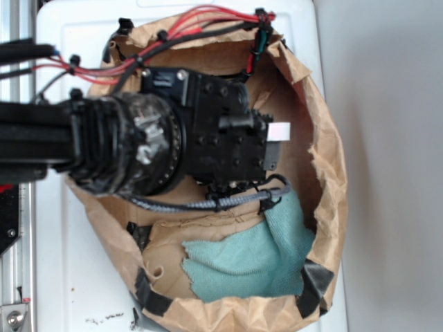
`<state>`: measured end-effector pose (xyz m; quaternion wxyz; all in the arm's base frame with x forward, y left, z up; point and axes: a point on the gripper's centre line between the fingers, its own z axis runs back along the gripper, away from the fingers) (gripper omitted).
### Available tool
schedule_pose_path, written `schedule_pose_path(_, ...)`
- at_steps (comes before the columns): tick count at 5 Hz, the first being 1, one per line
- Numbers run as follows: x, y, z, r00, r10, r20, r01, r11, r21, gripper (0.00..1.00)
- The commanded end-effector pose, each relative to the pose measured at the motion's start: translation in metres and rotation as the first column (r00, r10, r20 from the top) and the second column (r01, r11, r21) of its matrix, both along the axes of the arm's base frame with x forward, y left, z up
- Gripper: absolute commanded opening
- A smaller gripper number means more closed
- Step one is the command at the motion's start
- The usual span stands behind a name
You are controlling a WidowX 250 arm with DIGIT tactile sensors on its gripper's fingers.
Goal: Grab the green ball.
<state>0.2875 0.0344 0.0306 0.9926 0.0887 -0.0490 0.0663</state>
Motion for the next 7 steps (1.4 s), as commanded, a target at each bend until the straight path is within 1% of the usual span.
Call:
schedule_pose_path(1,-0.004,0.003,0.056,0.999,-0.045,0.031,0.047,0.996,-0.076,0.0)
schedule_pose_path(2,-0.014,-0.003,0.088,0.998,-0.057,0.019,0.059,0.99,-0.125,0.0)
schedule_pose_path(4,-0.027,-0.019,0.13,0.996,-0.058,0.073,0.069,0.985,-0.16,0.0)
schedule_pose_path(5,-0.024,-0.021,0.145,0.994,-0.039,0.105,0.054,0.988,-0.143,0.0)
schedule_pose_path(6,-0.016,-0.021,0.152,0.993,-0.017,0.116,0.035,0.987,-0.156,0.0)
schedule_pose_path(7,-0.015,-0.023,0.157,0.99,-0.021,0.141,0.043,0.986,-0.16,0.0)
